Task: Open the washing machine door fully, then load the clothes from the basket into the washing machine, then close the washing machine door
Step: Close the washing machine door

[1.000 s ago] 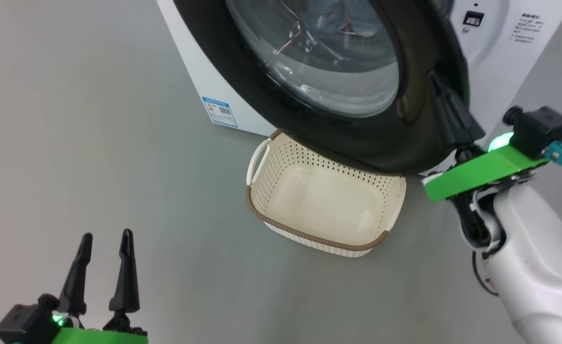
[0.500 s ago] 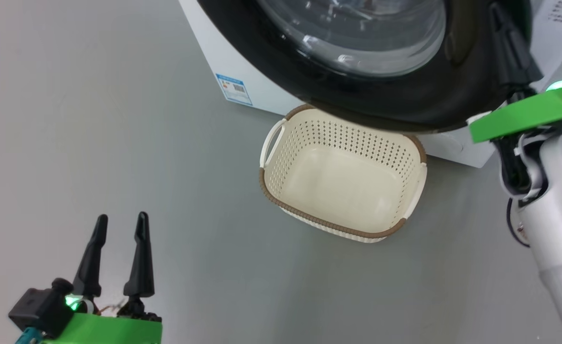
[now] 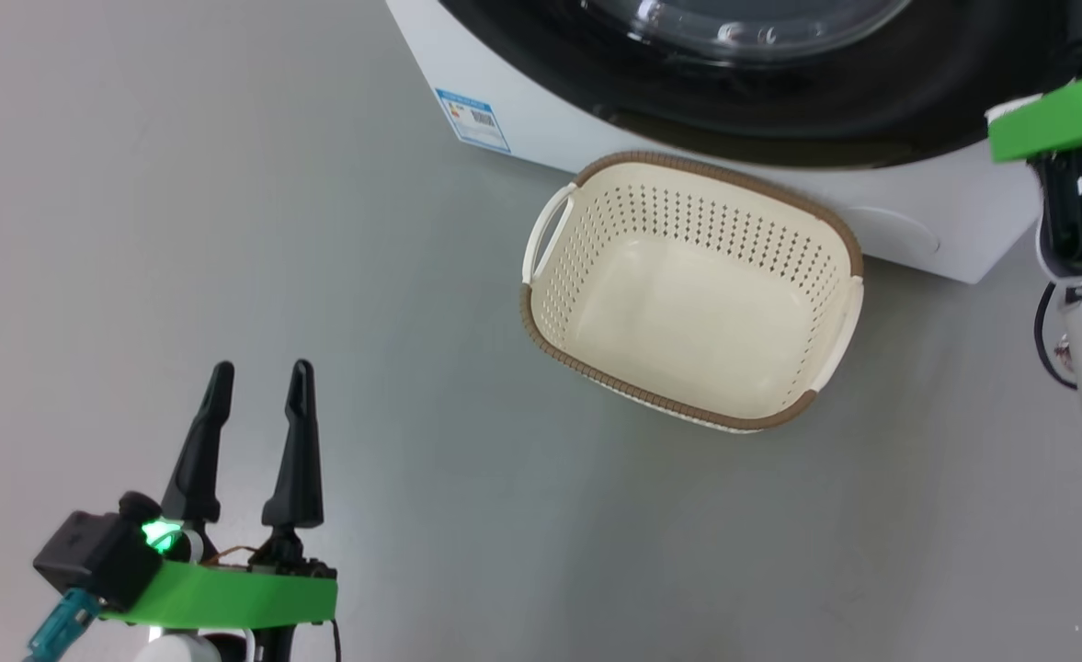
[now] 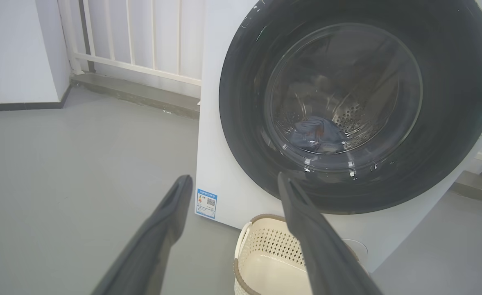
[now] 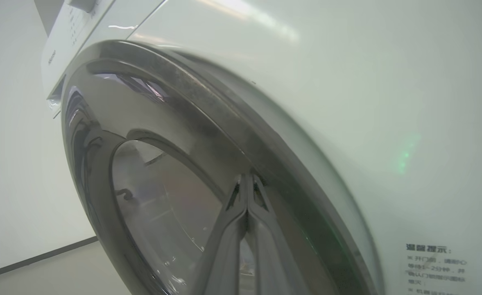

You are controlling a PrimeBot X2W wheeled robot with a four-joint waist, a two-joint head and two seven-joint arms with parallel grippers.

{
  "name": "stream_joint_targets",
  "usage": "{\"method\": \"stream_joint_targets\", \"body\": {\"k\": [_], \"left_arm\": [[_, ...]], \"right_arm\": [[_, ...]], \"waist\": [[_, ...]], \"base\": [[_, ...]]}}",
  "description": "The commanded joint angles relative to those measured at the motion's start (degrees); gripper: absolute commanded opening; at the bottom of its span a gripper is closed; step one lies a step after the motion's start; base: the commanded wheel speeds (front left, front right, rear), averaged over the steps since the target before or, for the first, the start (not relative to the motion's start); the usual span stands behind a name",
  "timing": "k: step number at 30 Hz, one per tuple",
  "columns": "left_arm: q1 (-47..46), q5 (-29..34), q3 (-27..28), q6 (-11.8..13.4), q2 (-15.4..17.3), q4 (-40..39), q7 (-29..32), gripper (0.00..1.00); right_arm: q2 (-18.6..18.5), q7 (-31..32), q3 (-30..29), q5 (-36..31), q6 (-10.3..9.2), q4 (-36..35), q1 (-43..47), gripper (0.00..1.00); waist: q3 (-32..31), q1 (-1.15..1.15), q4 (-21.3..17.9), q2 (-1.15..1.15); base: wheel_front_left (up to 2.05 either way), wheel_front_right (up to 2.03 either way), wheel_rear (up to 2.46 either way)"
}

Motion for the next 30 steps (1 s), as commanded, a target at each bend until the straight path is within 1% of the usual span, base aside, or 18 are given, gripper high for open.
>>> {"method": "stream_joint_targets", "body": {"k": [1, 10, 22, 26, 30], "left_arm": [[-1.7, -0.4, 1.8, -0.1, 0.9, -1.8, -0.4, 1.00], [-3.1, -0.7, 1.0, -0.1, 0.5, -2.0, -0.4, 1.00], [-3.8, -0.7, 0.4, -0.1, 0.7, -1.9, -0.4, 1.00], [-3.9, -0.8, 0.3, -0.1, 1.1, -1.5, -0.4, 1.00], [-3.6, -0.4, 0.1, -0.1, 1.5, -0.7, -0.4, 1.00]], "right_arm": [[1.1, -0.4, -0.4, -0.9, -0.02, -0.6, -2.5, 0.00], [2.3, -0.4, -2.1, -3.3, -0.02, 2.2, -7.5, 0.00], [3.8, -0.4, -5.2, -5.1, -0.02, 2.8, -9.3, 0.00], [4.5, -0.4, -3.2, -4.8, -0.02, 3.4, -8.8, 0.00], [4.9, -0.4, -0.4, -4.1, -0.02, 3.6, -6.0, 0.00]], "waist": [[1.4, -0.01, 0.5, 0.00], [3.1, -0.01, 1.1, 0.00], [3.8, -0.01, 1.2, 0.00], [3.4, -0.01, 0.8, 0.00], [1.6, -0.01, -0.1, 0.00]], "base": [[0.00, 0.00, 0.00], [0.00, 0.00, 0.00], [0.00, 0.00, 0.00], [0.00, 0.00, 0.00], [0.00, 0.00, 0.00]]}}
